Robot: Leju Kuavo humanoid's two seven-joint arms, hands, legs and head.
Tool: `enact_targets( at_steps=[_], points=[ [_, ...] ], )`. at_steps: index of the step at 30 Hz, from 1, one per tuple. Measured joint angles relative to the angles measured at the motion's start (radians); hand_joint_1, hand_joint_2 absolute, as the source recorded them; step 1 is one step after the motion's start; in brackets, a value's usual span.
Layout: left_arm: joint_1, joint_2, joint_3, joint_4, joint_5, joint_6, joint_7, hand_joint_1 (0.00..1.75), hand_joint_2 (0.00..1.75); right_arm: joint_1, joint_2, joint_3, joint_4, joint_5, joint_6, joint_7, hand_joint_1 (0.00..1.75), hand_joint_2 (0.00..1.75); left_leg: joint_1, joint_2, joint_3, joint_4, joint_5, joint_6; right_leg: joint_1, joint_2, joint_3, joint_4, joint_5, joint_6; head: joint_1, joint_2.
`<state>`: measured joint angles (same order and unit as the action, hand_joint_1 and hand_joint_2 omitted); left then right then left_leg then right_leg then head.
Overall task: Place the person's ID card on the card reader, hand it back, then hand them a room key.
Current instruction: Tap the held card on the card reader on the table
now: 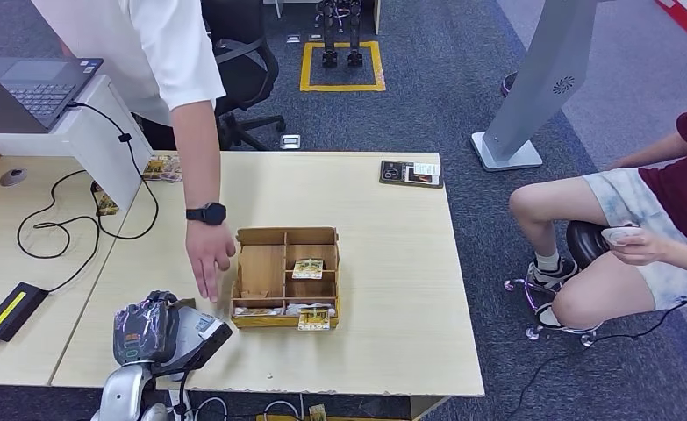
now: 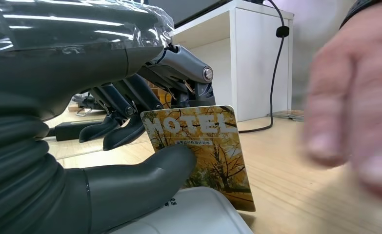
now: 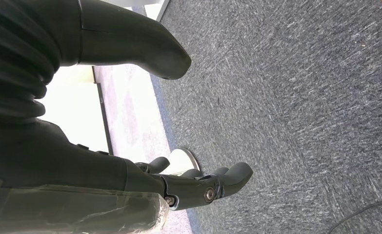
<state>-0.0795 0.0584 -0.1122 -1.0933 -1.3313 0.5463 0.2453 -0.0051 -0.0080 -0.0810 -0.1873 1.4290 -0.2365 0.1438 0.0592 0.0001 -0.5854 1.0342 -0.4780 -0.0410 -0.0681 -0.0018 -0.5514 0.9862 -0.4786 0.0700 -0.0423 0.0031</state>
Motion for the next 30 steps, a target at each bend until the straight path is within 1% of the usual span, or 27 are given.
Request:
enact_targets(
  at_steps=[3, 5, 7, 9, 12, 14, 17, 18, 19, 21, 23, 27, 30],
  points=[
    [0.001, 0.0, 0.0, 0.0, 0.002, 0.012, -0.003, 1.75, 1.75, 0.0, 0.0, 0.002, 0.0, 0.0, 0.0, 0.0, 0.0, 1.75, 0.0, 0.0, 0.0, 0.0, 0.0, 0.0, 0.0, 0.0, 0.0, 0.0, 0.0, 0.0, 0.0, 0.0],
    [0.005, -0.002, 0.0, 0.0, 0.01, 0.054, -0.019, 1.75, 1.75, 0.0, -0.001, 0.003, 0.0, 0.0, 0.0, -0.001, 0.0, 1.75, 0.0, 0.0, 0.0, 0.0, 0.0, 0.0, 0.0, 0.0, 0.0, 0.0, 0.0, 0.0, 0.0, 0.0],
    [0.015, -0.009, 0.003, -0.005, 0.021, 0.106, -0.055, 1.75, 1.75, 0.0, -0.001, 0.004, 0.0, 0.001, 0.0, -0.004, 0.0, 1.75, 0.0, 0.0, -0.001, 0.0, 0.0, 0.0, 0.0, 0.001, -0.001, 0.0, 0.0, 0.0, 0.0, 0.0],
    [0.03, -0.028, 0.024, -0.03, 0.024, 0.133, -0.127, 1.75, 1.75, 0.001, -0.002, 0.006, 0.0, 0.003, -0.001, -0.006, 0.0, 1.75, 0.0, 0.0, -0.001, 0.0, 0.0, 0.0, 0.0, 0.0, -0.002, 0.0, 0.0, 0.0, 0.0, 0.0],
    [0.046, -0.091, 0.106, -0.102, 0.044, 0.142, -0.307, 1.75, 1.75, 0.001, -0.002, 0.009, 0.001, 0.005, -0.001, -0.008, 0.0, 1.75, 0.0, -0.001, -0.004, 0.001, 0.0, 0.0, 0.0, -0.001, -0.003, -0.001, 0.0, 0.0, 0.0, 0.0],
    [0.044, -0.147, 0.18, -0.159, 0.09, 0.146, -0.456, 1.75, 1.75, 0.001, -0.003, 0.012, 0.001, 0.01, -0.001, -0.008, 0.0, 1.75, 0.0, -0.001, -0.004, 0.001, 0.0, 0.0, 0.0, -0.001, -0.003, -0.001, 0.0, 0.0, 0.0, 0.0],
    [0.022, -0.237, 0.287, -0.233, 0.206, 0.147, -0.678, 1.75, 1.75, 0.0, -0.003, 0.015, 0.002, 0.019, 0.0, -0.009, 0.0, 1.75, 0.0, 0.0, -0.004, 0.001, 0.0, 0.0, 0.0, 0.0, -0.004, -0.001, 0.001, 0.001, 0.0, 0.0],
    [0.01, -0.263, 0.319, -0.254, 0.246, 0.147, -0.736, 1.75, 1.75, 0.0, -0.003, 0.018, 0.002, 0.022, 0.0, -0.01, 0.0, 1.75, 0.0, 0.0, -0.004, 0.001, 0.0, 0.0, 0.0, 0.001, -0.004, -0.001, 0.001, 0.001, 0.0, 0.0],
    [-0.004, -0.286, 0.347, -0.273, 0.278, 0.148, -0.774, 1.75, 1.75, -0.001, -0.003, 0.021, 0.002, 0.025, 0.001, -0.011, 0.0, 1.75, 0.0, 0.0, -0.004, 0.001, 0.0, 0.0, 0.0, 0.0, -0.004, -0.001, 0.001, 0.001, 0.0, 0.0],
    [-0.031, -0.321, 0.39, -0.308, 0.325, 0.148, -0.813, 1.75, 1.75, -0.003, -0.003, 0.028, 0.002, 0.032, 0.003, -0.013, 0.0, 1.75, 0.0, 0.0, -0.004, 0.001, 0.0, 0.0, 0.0, 0.001, -0.004, -0.001, 0.001, 0.001, 0.0, 0.0],
    [-0.05, -0.34, 0.415, -0.336, 0.363, 0.149, -0.837, 1.75, 1.75, -0.004, -0.003, 0.033, 0.002, 0.037, 0.007, -0.015, 0.0, 1.75, 0.0, 0.0, -0.003, 0.001, 0.0, 0.0, 0.0, 0.001, -0.004, -0.001, 0.001, 0.001, 0.0, 0.0],
    [-0.074, -0.351, 0.437, -0.375, 0.427, 0.149, -0.861, 1.75, 1.75, -0.007, -0.003, 0.043, 0.002, 0.04, 0.014, -0.016, 0.0, 1.75, 0.0, 0.0, -0.003, 0.001, 0.0, 0.0, 0.0, 0.001, -0.004, -0.001, 0.001, 0.001, 0.0, 0.0],
    [-0.087, -0.353, 0.442, -0.392, 0.438, 0.149, -0.864, 1.75, 1.75, -0.01, -0.003, 0.05, 0.001, 0.046, 0.016, -0.015, 0.0, 1.75, 0.0, 0.0, -0.004, 0.001, 0.0, 0.0, 0.0, 0.001, -0.004, -0.001, 0.001, 0.001, 0.0, 0.0]
  ],
)
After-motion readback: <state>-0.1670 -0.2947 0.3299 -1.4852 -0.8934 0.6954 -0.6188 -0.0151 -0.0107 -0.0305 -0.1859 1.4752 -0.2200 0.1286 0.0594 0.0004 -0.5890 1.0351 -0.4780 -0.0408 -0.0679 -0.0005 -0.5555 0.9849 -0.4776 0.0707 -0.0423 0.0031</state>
